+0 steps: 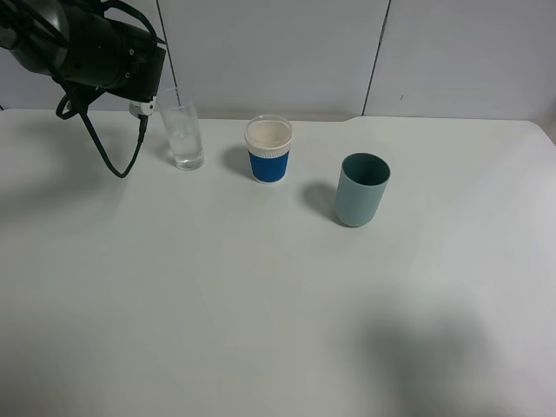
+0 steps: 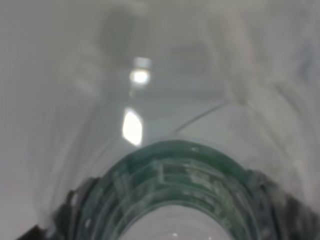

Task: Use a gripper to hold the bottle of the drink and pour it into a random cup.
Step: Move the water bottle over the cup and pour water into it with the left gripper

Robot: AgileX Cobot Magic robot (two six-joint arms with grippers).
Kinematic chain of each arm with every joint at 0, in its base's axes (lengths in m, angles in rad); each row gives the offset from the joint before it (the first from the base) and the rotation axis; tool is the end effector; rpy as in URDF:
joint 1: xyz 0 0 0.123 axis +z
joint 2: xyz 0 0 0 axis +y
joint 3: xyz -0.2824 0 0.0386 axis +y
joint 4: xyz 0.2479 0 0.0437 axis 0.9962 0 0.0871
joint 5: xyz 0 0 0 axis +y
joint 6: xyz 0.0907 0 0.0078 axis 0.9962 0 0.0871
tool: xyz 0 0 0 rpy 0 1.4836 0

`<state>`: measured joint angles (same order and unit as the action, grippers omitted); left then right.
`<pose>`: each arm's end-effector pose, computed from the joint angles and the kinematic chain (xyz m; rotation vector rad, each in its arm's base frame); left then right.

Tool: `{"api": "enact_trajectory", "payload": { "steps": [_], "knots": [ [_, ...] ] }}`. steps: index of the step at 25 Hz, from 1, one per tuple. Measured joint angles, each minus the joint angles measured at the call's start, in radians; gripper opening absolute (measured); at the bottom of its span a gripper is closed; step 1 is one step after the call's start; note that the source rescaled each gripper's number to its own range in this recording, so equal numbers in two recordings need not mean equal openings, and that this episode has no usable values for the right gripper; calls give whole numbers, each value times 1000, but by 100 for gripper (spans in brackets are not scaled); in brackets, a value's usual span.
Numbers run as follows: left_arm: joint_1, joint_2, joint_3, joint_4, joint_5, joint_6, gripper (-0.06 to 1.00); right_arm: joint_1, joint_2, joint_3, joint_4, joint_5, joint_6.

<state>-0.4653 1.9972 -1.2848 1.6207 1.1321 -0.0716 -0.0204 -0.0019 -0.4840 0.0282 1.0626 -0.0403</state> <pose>0.3960 -0.1067 0.2160 1.4589 1.7731 1.8261 -0.0034 0.0023 0.2726 -0.0216 2.0599 -0.0037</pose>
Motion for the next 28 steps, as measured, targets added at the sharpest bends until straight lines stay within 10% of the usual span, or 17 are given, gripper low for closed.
{"api": "enact_trajectory", "payload": {
  "steps": [28],
  "knots": [
    [0,0,0,37,5,45,0,0,0,0,0,0,7]
  ]
}}
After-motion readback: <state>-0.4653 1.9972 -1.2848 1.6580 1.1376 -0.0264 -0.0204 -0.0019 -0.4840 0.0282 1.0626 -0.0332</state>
